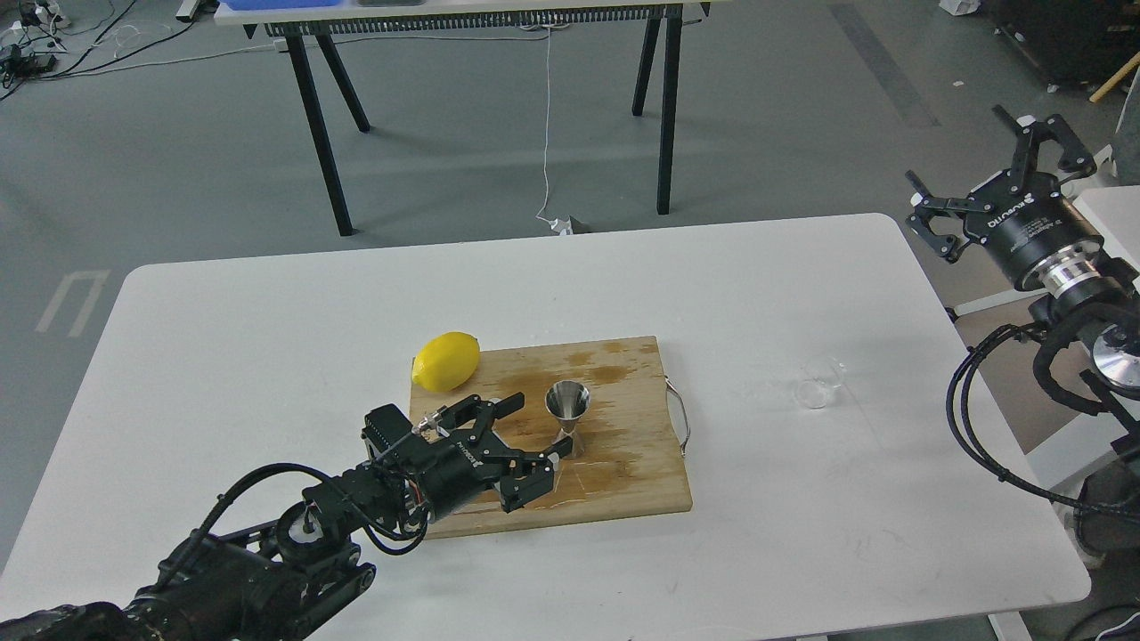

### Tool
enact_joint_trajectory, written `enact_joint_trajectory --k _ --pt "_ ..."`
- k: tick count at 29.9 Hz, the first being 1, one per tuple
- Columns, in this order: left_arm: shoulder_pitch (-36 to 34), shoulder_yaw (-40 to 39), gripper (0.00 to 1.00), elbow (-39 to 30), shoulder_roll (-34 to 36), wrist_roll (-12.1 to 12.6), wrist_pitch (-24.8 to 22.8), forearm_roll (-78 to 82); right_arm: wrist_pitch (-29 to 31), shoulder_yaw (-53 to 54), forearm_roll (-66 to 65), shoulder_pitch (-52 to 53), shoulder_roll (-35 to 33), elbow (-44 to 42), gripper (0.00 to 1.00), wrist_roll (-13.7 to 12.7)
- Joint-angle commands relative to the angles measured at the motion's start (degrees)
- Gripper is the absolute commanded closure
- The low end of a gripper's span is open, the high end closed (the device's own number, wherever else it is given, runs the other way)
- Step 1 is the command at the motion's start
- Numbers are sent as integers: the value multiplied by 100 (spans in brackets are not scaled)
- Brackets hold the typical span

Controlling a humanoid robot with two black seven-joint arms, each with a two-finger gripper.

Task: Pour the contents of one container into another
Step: 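Open the left gripper and withdraw it away from the jigger, then lower the right gripper to the clear glass and grasp it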

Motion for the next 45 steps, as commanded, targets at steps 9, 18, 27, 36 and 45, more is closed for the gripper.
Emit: enact_joint_trajectory --k 9,18,27,36,45 --pt "149 -6 7 -1115 1805 0 0 -361 0 17 -4 -9 44 -36 1 0" --pt "-430 -602 6 -3192 3549 0 -214 -3410 0 8 -21 9 52 -27 1 0" --pt "-536 -2228 6 -2552 3777 0 -5600 -5599 0 -53 -74 97 202 34 1 -70" --pt "-527 -2396 3 -1206 3567 0 -5600 -7032 0 -10 872 369 896 192 1 -132" --pt "-536 -2405 2 -1136 3373 0 -5600 -7842 -2426 1518 3125 -78 923 1299 2 -18"
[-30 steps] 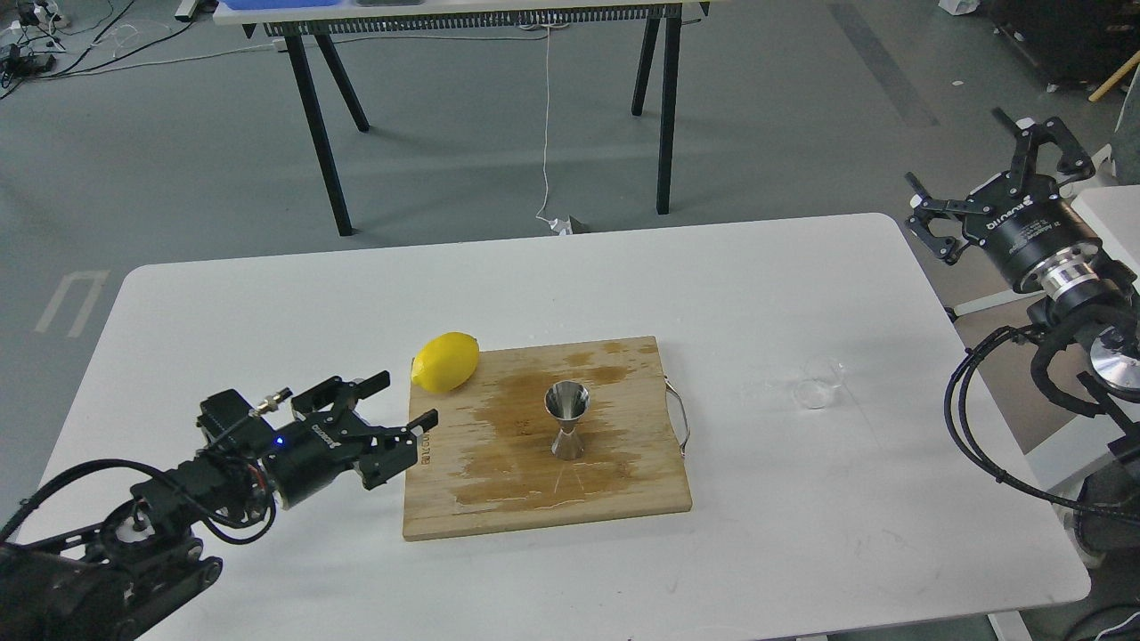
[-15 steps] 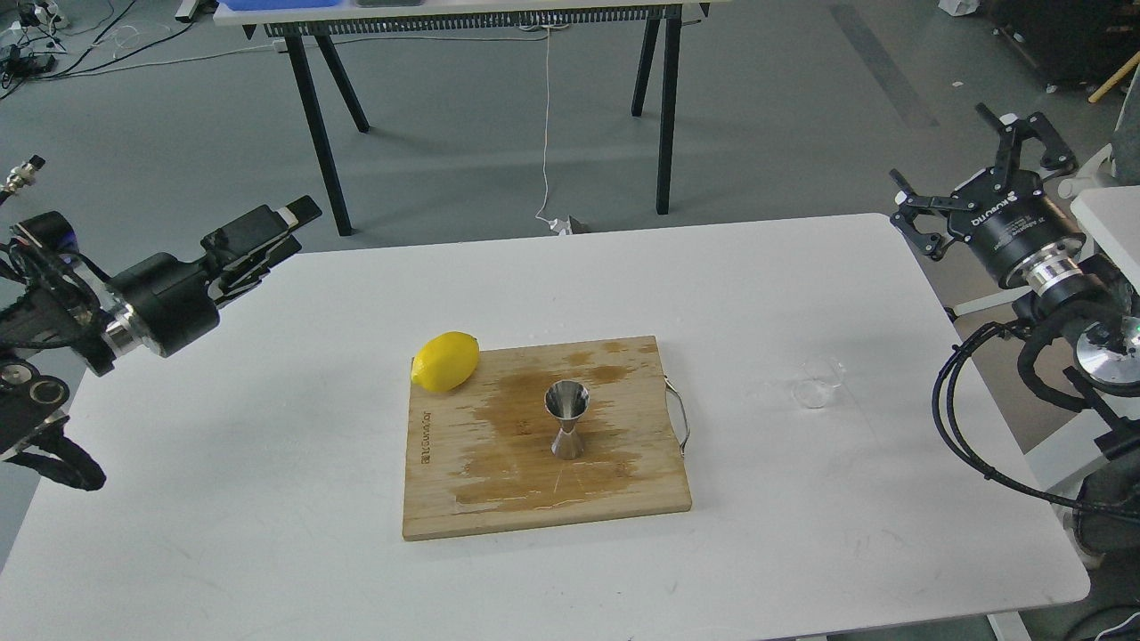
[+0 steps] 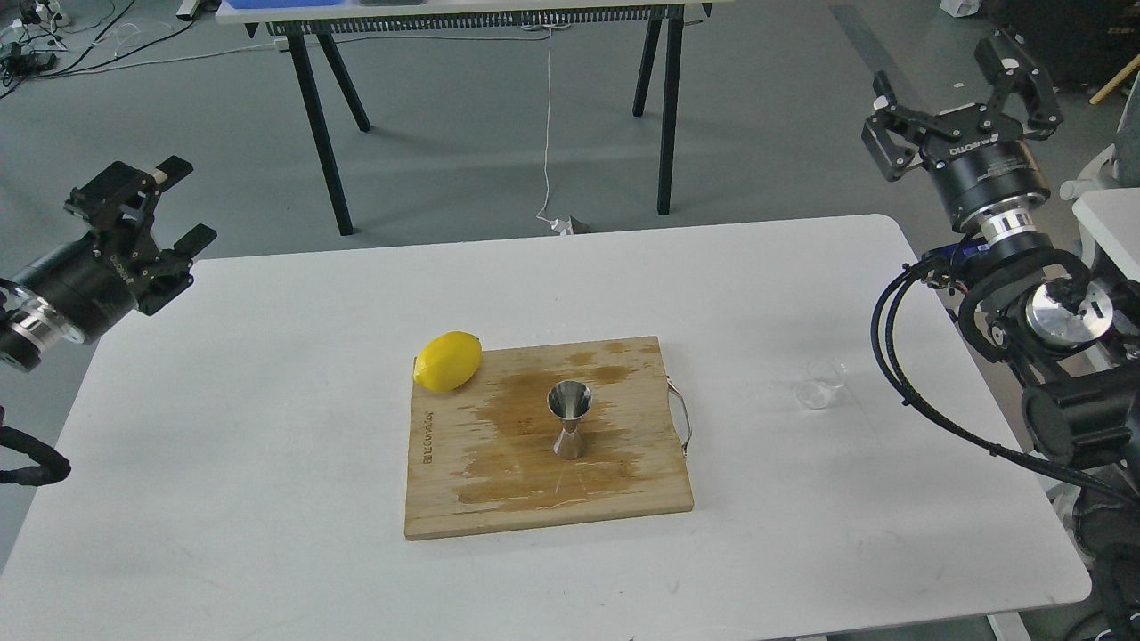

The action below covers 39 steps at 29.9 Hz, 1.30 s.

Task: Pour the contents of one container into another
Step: 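Lower the right gripper to the clear glass and grasp it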

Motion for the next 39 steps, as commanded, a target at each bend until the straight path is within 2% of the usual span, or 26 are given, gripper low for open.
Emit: enact_joint_trajectory --k 1,4,8,10,14,16,26,39 --pt "-9 -1 2 -2 -81 -1 0 -146 -1811 596 284 -365 -7 409 2 11" --pt "0 -10 2 -2 -151 -1 0 -172 -3007 904 301 -769 -60 804 3 -6" --pt "52 -1 2 15 -266 -1 0 -164 -4151 1107 310 -1156 -139 1209 4 -41" --pt "70 -1 2 15 -292 -1 0 -164 -4519 1108 319 -1279 -261 1420 4 -94" --pt "88 8 2 24 -301 -1 0 -164 -4519 1011 328 -1675 -394 1781 5 -401" --pt "88 16 2 33 -301 -1 0 -164 -4519 862 345 -1789 -394 1781 5 -454" --pt "167 34 2 261 -398 -1 0 -164 -4519 168 284 -1842 -324 1711 5 -472" --pt "176 43 2 270 -406 -1 0 -155 -4519 -219 91 -1869 -25 1035 5 -472"
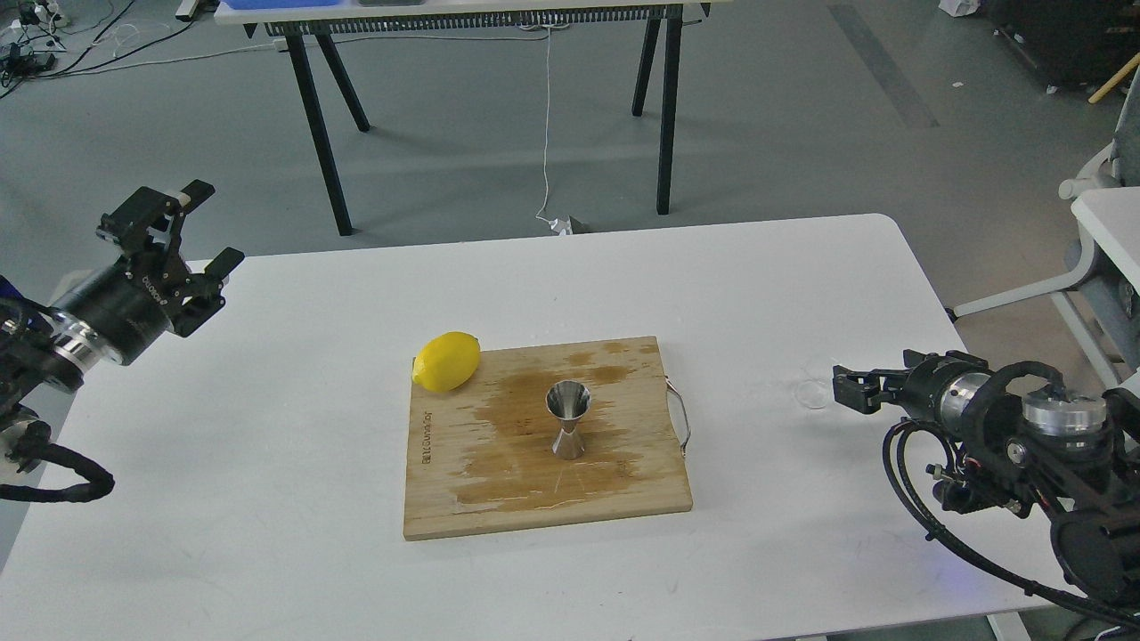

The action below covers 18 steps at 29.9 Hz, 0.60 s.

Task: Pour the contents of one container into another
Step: 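Lower the right gripper to the clear glass and grasp it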

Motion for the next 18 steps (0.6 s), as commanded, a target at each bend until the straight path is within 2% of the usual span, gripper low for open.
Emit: enact_joint_trajectory --k 1,18 --pt "1 7 1 4 0 0 0 1 0 -151 -120 29 190 -213 5 -9" --pt "36 33 1 303 -27 0 0 1 0 -292 -419 222 613 -477 5 -9"
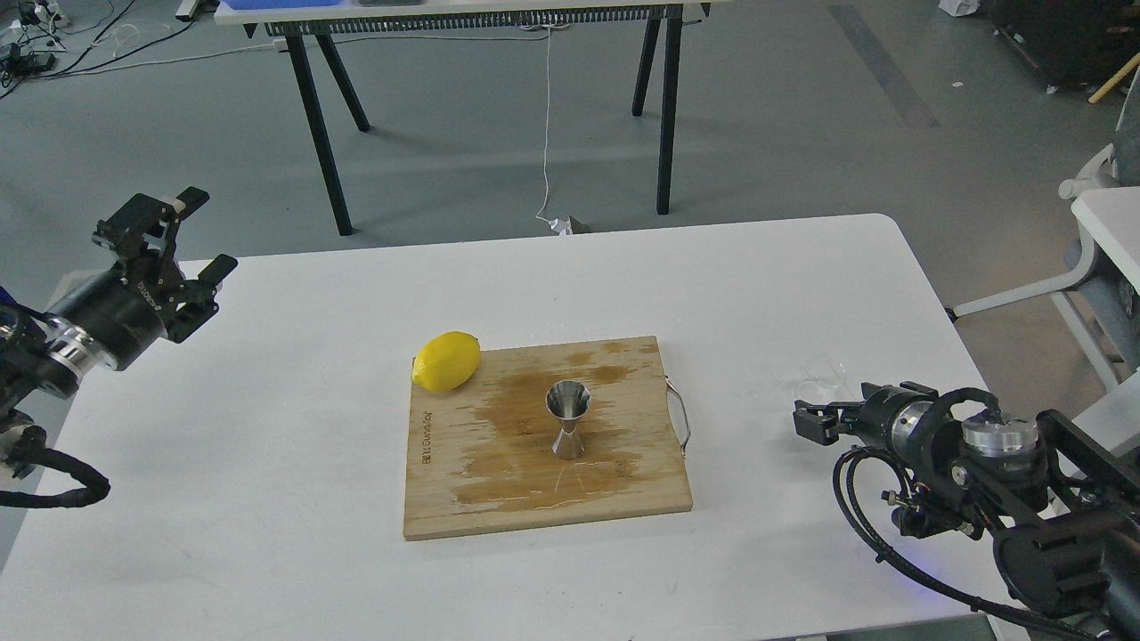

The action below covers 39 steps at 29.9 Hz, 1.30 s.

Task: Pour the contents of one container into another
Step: 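Lower the right gripper to the clear glass and grasp it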

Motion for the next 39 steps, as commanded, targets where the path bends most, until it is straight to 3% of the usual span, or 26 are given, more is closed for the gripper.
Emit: enact_joint_trajectory --k 1,14,20,32,39 --pt "6 4 1 49 -4 0 0 0 0 -1 -26 127 6 -72 5 0" --pt "6 -5 1 49 -101 0 0 0 0 16 -281 348 322 -362 5 0" --pt "6 -4 1 49 -109 0 0 0 0 16 -308 348 419 -468 14 18" --pt "6 4 1 172 -189 0 0 0 0 113 -308 462 419 -529 15 18" --pt "14 -5 1 234 -197 0 0 0 0 104 -308 497 419 -547 21 18"
